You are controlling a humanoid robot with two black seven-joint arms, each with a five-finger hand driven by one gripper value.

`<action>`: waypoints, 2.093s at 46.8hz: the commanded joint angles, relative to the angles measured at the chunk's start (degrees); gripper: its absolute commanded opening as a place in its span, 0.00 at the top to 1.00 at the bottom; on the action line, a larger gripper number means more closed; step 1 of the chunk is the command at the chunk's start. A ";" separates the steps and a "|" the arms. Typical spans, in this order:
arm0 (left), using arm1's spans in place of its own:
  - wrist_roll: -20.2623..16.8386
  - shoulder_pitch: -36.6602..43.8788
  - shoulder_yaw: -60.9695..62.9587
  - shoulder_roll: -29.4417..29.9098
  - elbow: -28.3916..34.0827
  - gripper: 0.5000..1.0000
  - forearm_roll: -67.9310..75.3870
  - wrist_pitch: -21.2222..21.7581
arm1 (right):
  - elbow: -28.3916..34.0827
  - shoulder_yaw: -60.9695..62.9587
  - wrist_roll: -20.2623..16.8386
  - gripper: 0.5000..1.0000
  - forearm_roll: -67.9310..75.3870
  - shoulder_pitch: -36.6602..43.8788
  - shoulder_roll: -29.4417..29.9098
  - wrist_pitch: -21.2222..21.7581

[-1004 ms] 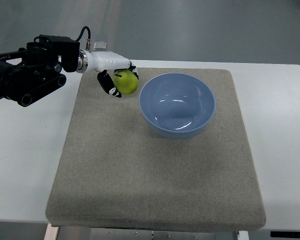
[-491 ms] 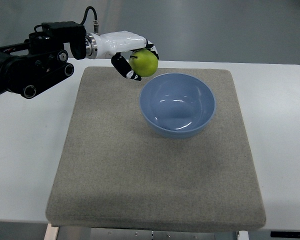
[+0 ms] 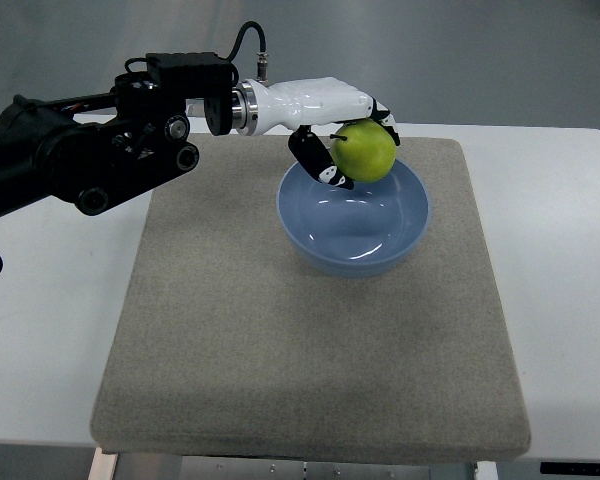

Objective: Place pear in bowl with left hand

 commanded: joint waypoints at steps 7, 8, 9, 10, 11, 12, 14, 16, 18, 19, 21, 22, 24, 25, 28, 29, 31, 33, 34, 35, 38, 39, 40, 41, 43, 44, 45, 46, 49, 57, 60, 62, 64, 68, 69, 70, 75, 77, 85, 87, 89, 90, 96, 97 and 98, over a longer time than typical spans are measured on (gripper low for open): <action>0.14 1.88 1.84 -1.82 0.45 1.00 0.81 -0.21 | 0.00 0.00 -0.02 0.15 0.00 0.00 0.00 0.01; 0.23 1.88 2.19 -1.82 0.53 1.00 0.81 -0.21 | 0.00 0.00 -0.02 0.15 0.00 0.00 0.00 0.01; 0.14 1.88 2.45 -1.82 0.53 1.00 0.72 -0.21 | 0.00 0.00 -0.02 0.15 0.00 0.00 0.00 0.01; 0.23 1.88 2.54 -1.82 0.53 1.00 0.81 -0.21 | 0.00 0.00 0.07 0.15 0.00 0.00 0.00 0.01; 0.23 1.97 2.63 -1.82 0.62 1.00 0.72 -0.21 | 0.00 0.00 0.07 0.15 0.00 0.00 0.00 0.01; 0.23 1.97 2.81 -1.82 0.62 1.00 0.72 -0.21 | 0.00 0.00 -0.02 0.15 0.00 0.00 0.00 0.01; 0.23 2.23 3.07 -1.91 0.71 1.00 0.72 -0.21 | 0.00 0.00 -0.02 0.15 0.00 0.00 0.00 0.01; 0.23 2.58 3.42 -1.91 0.89 1.00 0.72 -0.21 | 0.00 0.00 -0.02 0.15 0.00 0.00 0.00 0.01; 0.23 2.67 3.42 -1.91 1.15 1.00 0.72 -0.21 | 0.00 0.00 0.07 0.15 0.00 0.00 0.00 0.01; 0.23 2.76 3.42 -1.91 1.32 1.00 0.72 -0.21 | 0.00 0.00 -0.02 0.15 0.00 0.00 0.00 0.01; 0.23 2.93 3.51 -1.91 1.68 1.00 0.72 -0.21 | 0.00 0.00 -0.02 0.15 0.00 0.00 0.00 0.01; 0.23 3.11 3.51 -1.91 1.76 1.00 0.72 -0.21 | 0.00 0.00 -0.02 0.15 0.00 0.00 0.00 0.01; 0.23 3.46 3.60 -1.91 2.03 0.95 0.72 -0.21 | 0.00 0.00 -0.02 0.15 0.00 0.00 0.00 -0.08; 0.23 3.55 3.68 -1.91 2.12 0.93 0.72 -0.21 | 0.00 0.00 -0.02 0.15 0.00 0.00 0.00 0.01; 0.23 3.55 4.30 -1.91 2.12 0.91 0.63 -0.21 | 0.00 0.00 -0.02 0.15 0.00 0.00 0.00 0.01; 0.23 3.55 4.47 -1.91 2.20 0.91 0.63 -0.21 | 0.00 0.00 -0.02 0.15 0.00 0.00 0.00 0.01; 0.23 3.64 4.56 -1.91 2.20 0.84 0.63 -0.21 | 0.00 0.00 -0.02 0.15 0.00 0.00 0.00 0.01; 0.23 3.72 4.56 -1.91 2.20 0.72 0.63 -0.12 | 0.00 0.00 -0.02 0.15 0.00 0.00 0.00 0.01; 0.23 3.72 4.56 -1.91 2.20 0.66 0.63 -0.12 | 0.00 0.00 -0.02 0.15 0.00 0.00 0.00 0.01; 0.23 3.72 4.56 -1.91 2.20 0.61 0.63 -0.21 | 0.00 0.00 -0.02 0.15 0.00 0.00 0.00 0.01; 0.14 3.72 4.56 -1.91 2.20 0.54 0.63 -0.12 | 0.00 0.00 -0.02 0.15 0.00 0.00 0.00 0.01; 0.14 3.72 4.48 -1.91 2.20 0.50 0.63 -0.12 | 0.00 0.00 -0.02 0.15 0.00 0.00 0.00 0.01; 0.14 3.72 4.56 -1.91 2.20 0.47 0.54 -0.21 | 0.00 0.00 -0.02 0.15 0.00 0.00 0.00 0.01; 0.14 3.72 4.56 -1.91 2.20 0.45 0.54 -0.21 | 0.00 0.00 -0.02 0.15 0.00 0.00 0.00 0.01; 0.14 3.72 4.56 -1.91 2.20 0.39 0.54 -0.12 | 0.00 0.00 -0.02 0.15 0.00 0.00 0.00 0.01; 0.14 3.81 4.48 -1.91 2.20 0.36 0.54 -0.12 | 0.00 0.00 -0.02 0.15 0.00 0.00 0.00 0.01; 0.05 3.81 4.48 -1.91 2.20 0.35 0.37 -0.12 | 0.00 0.00 -0.02 0.15 0.00 0.00 0.00 0.01; 0.14 3.90 4.48 -1.91 2.20 0.33 0.28 -0.12 | 0.00 0.00 -0.02 0.15 0.00 0.00 0.00 0.01; 0.05 4.51 4.48 -1.91 2.20 0.30 0.28 -0.12 | 0.00 0.00 -0.02 0.15 0.00 0.00 0.00 0.01; -0.04 4.87 4.48 -1.91 2.20 0.10 -0.07 -0.12 | 0.00 0.00 -0.02 0.15 0.00 0.00 0.00 -0.08; -0.04 4.87 4.48 -1.91 2.12 0.08 -0.16 -0.12 | 0.00 0.00 -0.02 0.15 0.00 0.00 0.00 0.01; -0.04 4.87 4.48 -1.91 2.12 0.08 -0.16 -0.12 | 0.00 0.00 -0.02 0.15 0.00 0.00 0.00 0.01; -0.04 4.87 4.48 -1.91 2.12 0.08 -0.25 -0.12 | 0.00 0.00 0.07 0.15 0.00 0.00 0.00 0.01; -0.04 4.87 4.48 -1.91 2.12 0.08 -0.25 -0.12 | 0.00 0.00 -0.02 0.15 0.00 0.00 0.00 0.01; -0.04 4.87 4.48 -1.91 2.12 0.08 -0.25 -0.12 | 0.00 0.00 -0.02 0.15 0.00 0.00 0.00 0.01; -0.04 4.87 4.48 -1.91 2.12 0.08 -0.25 -0.12 | 0.00 0.00 -0.02 0.15 0.00 0.00 0.00 0.01; -0.04 4.78 4.30 -2.00 2.12 0.08 -0.34 -0.12 | 0.00 0.00 -0.02 0.15 0.00 0.00 0.00 0.01; -0.04 4.69 3.95 -2.00 2.12 0.08 -0.42 -0.12 | 0.00 0.00 -0.02 0.15 0.00 0.00 0.00 0.01; -0.04 4.08 2.28 -2.00 2.20 0.08 -0.60 0.93 | 0.00 0.00 -0.02 0.15 0.00 0.00 0.00 0.01; -0.04 4.08 0.44 -2.00 2.29 0.08 -0.60 0.93 | 0.00 0.00 0.07 0.15 0.00 0.00 0.00 -0.08; -0.04 4.08 -1.84 -1.91 2.99 0.08 -0.60 0.84 | 0.00 0.00 -0.02 0.15 0.00 0.00 0.00 -0.08; -0.04 4.08 -2.98 -1.91 3.52 0.08 -0.60 0.84 | 0.00 0.00 -0.02 0.15 0.00 0.00 0.00 0.01; -0.04 4.16 -7.56 -1.91 7.73 0.08 -1.12 0.84 | 0.00 0.00 -0.02 0.15 0.00 0.00 0.00 0.01; -0.04 4.16 -7.91 -1.91 8.44 0.08 -1.65 0.76 | 0.00 0.00 -0.02 0.15 0.00 0.00 0.00 0.01; -0.04 4.08 -8.09 -1.91 9.14 0.08 -2.18 0.76 | 0.00 0.00 -0.02 0.15 0.00 0.00 0.00 0.01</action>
